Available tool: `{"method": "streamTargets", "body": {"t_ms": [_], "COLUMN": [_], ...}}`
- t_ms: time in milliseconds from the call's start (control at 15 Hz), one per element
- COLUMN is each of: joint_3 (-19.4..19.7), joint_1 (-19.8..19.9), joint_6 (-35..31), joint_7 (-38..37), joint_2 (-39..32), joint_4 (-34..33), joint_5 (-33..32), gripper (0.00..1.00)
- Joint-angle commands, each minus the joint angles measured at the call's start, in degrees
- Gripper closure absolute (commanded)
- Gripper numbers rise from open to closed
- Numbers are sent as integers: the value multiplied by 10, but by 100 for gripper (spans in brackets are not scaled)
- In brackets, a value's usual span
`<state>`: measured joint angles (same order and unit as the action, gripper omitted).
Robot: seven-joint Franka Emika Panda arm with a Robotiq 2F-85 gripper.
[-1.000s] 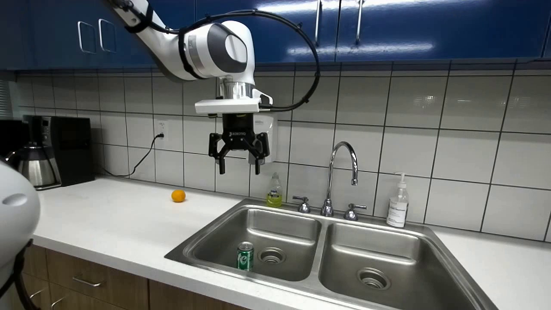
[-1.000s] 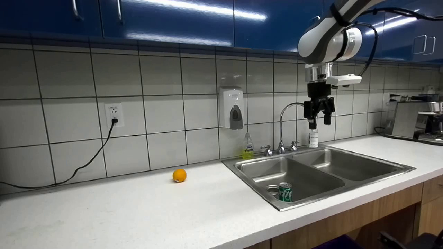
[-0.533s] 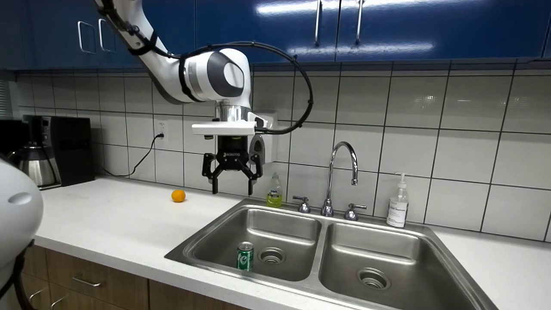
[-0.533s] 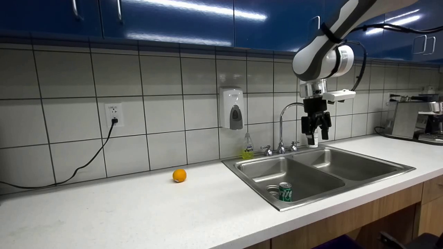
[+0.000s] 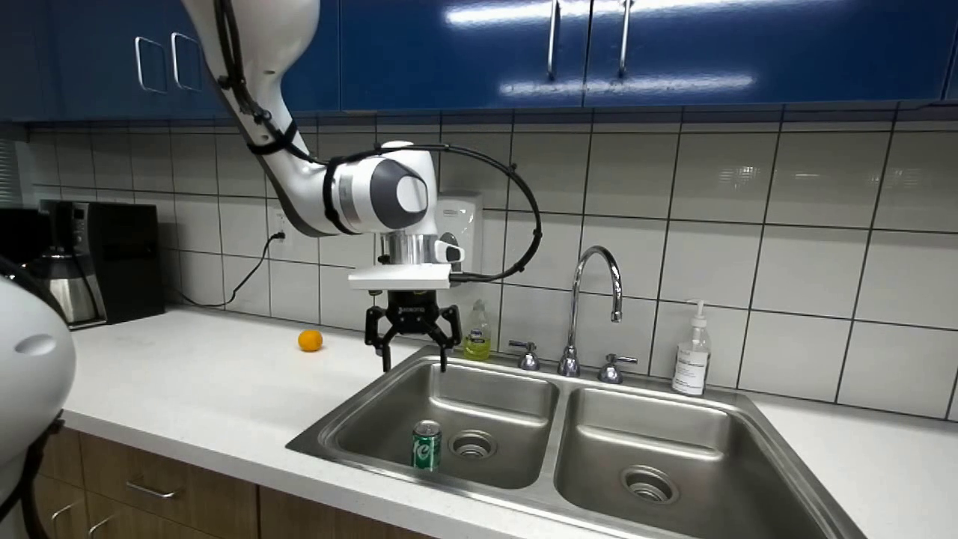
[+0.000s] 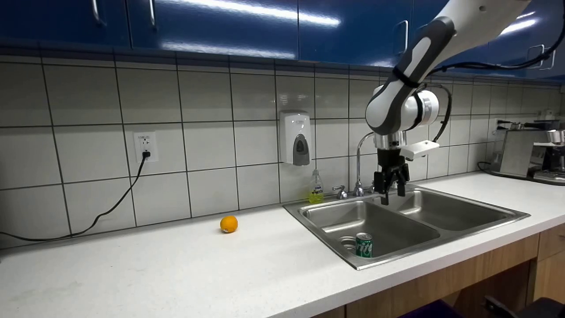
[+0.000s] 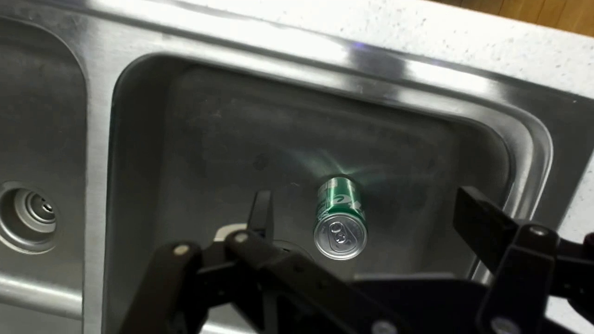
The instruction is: Put the soda can on the left counter
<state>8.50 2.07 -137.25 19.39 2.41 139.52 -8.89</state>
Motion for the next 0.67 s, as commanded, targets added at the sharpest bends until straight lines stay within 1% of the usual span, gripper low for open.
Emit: {"method": "streamTargets", "body": {"t_ms": [0, 333, 600], "joint_3": [-16, -34, -56], "joint_1": [9, 16, 24], "joint_6": [-55, -91, -86], "joint_7": [8, 12, 23], "joint_2": [-82, -168, -212], "joint_4": [-42, -88, -114], "joint_5": [13, 17, 33], "gripper": [0, 0, 0]}}
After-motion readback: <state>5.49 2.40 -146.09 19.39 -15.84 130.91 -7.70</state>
